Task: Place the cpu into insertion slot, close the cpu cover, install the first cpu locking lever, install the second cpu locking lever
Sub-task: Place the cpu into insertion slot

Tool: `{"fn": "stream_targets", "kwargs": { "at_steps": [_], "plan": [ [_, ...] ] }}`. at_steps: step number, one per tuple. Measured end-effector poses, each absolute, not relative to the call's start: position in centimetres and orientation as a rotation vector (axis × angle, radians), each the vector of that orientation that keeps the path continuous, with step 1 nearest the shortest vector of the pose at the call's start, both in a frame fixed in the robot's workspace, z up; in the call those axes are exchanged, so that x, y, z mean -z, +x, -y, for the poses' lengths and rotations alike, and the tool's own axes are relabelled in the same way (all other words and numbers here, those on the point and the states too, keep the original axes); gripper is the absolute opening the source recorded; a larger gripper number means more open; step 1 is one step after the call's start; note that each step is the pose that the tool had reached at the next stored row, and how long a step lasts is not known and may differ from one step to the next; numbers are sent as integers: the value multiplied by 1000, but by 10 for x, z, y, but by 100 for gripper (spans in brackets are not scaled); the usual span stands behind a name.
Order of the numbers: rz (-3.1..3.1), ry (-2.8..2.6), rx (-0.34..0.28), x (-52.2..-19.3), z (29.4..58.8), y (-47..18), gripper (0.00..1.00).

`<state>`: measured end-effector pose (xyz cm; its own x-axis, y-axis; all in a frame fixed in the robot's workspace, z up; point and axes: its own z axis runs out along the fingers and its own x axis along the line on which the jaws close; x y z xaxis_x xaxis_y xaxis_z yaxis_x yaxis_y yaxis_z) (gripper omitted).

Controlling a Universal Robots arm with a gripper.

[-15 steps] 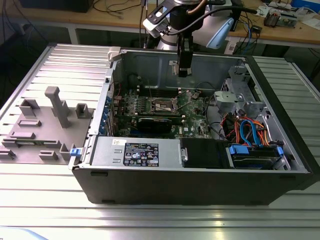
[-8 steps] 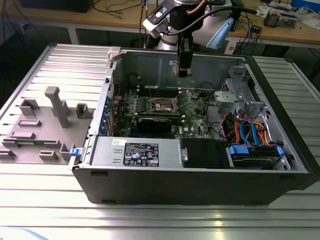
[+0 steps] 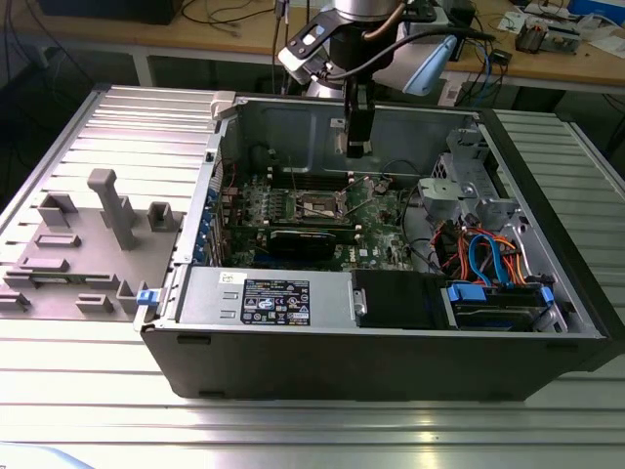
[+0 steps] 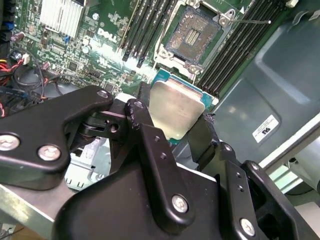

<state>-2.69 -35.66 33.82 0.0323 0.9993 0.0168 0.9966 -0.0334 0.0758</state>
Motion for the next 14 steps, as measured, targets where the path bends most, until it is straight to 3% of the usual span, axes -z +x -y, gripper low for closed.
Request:
{"fn": "stream_targets", "kwargs": {
  "at_steps": [14],
  "plan": [
    [-2198, 2196, -89, -319, 356, -37, 54]
  ]
}}
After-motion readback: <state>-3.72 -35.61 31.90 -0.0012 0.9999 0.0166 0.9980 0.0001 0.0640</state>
